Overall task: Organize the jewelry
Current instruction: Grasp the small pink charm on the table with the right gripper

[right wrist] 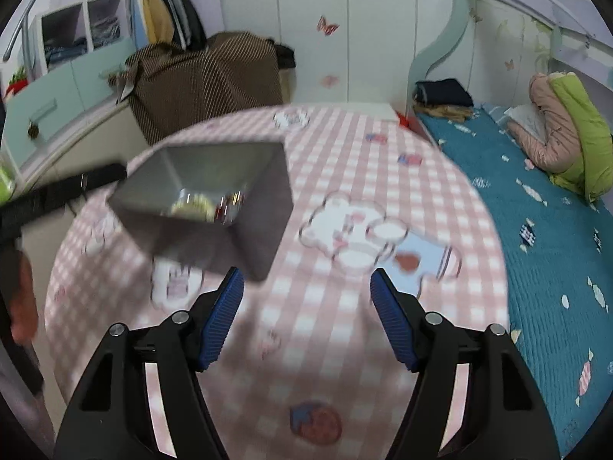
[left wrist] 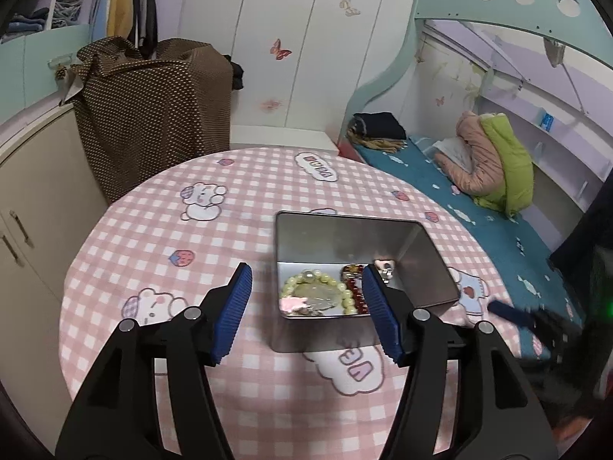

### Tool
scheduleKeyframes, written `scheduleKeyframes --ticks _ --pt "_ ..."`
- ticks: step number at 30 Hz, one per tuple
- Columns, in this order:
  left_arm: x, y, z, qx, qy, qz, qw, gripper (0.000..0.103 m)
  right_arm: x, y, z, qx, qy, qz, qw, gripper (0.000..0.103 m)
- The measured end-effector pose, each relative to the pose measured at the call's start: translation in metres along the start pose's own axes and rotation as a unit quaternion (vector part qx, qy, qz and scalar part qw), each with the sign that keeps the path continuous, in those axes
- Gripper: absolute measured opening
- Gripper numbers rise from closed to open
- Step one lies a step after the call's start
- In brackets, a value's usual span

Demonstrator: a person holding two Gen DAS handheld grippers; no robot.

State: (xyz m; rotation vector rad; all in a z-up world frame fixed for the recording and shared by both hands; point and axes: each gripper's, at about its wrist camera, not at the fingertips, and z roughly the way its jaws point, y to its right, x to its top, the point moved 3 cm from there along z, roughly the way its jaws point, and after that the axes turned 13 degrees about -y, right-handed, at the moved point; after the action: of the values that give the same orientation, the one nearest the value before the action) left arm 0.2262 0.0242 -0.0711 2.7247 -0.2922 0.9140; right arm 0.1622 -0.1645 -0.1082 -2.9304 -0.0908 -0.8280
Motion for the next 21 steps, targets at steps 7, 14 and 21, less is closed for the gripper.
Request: scheduleKeyframes --ticks 7,14,21 --pt "0.011 -0.018 0.014 0.008 -0.029 -0.018 0.9994 0.061 -0.020 -0.010 0.014 0.023 -0.024 -0.011 0.999 0.041" --pt "0.018 -0.019 0.035 -0.002 -0.071 -0.007 0.9974 0.028 -0.023 -0.019 0.012 0.018 -0.024 -0.035 0.999 0.013" --pt "0.014 -0.016 0.041 0.000 -0.076 0.001 0.9971 0.013 -0.017 -0.013 0.011 0.013 -0.024 -0.015 1.000 0.013"
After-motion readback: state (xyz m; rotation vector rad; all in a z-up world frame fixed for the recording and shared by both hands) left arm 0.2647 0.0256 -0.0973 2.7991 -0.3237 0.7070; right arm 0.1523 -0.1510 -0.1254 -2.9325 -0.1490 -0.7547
